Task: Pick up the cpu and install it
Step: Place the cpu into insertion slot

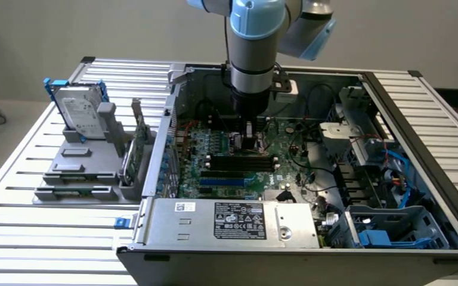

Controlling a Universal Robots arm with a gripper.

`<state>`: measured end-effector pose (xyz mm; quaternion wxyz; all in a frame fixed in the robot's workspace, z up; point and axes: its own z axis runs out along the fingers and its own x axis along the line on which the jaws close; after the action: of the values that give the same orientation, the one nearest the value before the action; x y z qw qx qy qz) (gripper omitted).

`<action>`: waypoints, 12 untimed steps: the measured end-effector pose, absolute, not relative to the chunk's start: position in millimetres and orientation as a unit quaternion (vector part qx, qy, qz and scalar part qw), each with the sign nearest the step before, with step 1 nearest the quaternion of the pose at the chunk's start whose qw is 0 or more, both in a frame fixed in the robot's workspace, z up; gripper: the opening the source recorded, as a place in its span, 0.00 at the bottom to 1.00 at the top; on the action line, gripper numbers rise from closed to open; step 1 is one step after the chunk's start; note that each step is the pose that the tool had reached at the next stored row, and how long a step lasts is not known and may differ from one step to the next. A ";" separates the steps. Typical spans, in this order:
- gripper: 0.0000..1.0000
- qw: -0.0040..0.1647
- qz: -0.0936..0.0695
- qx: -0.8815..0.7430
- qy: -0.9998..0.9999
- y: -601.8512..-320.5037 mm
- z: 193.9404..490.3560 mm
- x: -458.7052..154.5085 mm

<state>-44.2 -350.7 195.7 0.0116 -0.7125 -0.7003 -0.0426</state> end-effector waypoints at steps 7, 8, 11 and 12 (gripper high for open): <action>0.55 0.012 -0.043 -0.712 -0.700 -350.6 195.7 -43.3; 0.55 0.012 -0.043 -0.712 -0.700 -350.6 195.7 -43.3; 0.55 0.012 -0.043 -0.712 -0.700 -350.6 195.6 -43.3; 0.55 0.012 -0.043 -0.712 -0.700 -350.6 195.5 -43.3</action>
<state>-43.3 -350.6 195.5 0.0116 -0.7125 -0.7003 -0.0426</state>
